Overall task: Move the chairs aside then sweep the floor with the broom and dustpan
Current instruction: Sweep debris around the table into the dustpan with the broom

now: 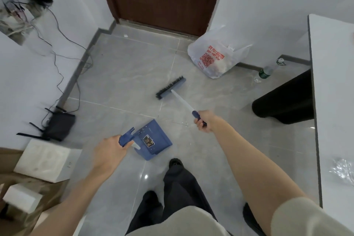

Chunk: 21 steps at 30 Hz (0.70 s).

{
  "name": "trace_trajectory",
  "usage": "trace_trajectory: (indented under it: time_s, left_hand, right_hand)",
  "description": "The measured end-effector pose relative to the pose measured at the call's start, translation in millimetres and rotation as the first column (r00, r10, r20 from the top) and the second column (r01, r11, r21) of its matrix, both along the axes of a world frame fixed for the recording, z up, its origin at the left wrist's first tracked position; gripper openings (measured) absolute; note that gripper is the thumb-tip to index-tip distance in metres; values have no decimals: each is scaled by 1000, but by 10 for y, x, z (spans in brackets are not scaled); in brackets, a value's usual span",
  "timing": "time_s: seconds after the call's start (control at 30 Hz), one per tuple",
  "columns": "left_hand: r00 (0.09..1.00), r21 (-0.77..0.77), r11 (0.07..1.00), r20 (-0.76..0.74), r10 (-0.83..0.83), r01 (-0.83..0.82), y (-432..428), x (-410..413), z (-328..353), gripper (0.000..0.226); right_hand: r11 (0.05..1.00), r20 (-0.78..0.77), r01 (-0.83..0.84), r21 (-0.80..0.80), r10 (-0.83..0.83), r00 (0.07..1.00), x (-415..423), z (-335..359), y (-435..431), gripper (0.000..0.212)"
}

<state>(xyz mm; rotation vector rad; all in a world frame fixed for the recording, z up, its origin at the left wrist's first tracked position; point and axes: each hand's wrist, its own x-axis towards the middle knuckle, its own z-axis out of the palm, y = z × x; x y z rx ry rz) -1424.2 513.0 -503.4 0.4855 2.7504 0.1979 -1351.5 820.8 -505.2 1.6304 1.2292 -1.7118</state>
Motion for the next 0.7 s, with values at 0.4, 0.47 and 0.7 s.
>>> trace_trajectory:
  time_s: [0.4, 0.47, 0.7]
  left_hand:
    - [998, -46, 997, 26, -54, 55, 142, -29, -255, 28]
    - [998, -55, 997, 36, -45, 47, 185, 41, -187, 29]
    - [990, -25, 994, 90, -106, 108, 90, 225, -167, 38]
  right_hand:
    - [436, 390, -802, 408, 711, 585, 350, -425, -35, 35]
    - [451, 417, -808, 379, 696, 584, 525, -382, -75, 36]
    - [481, 516, -834, 270, 660, 547, 1477, -164, -667, 37]
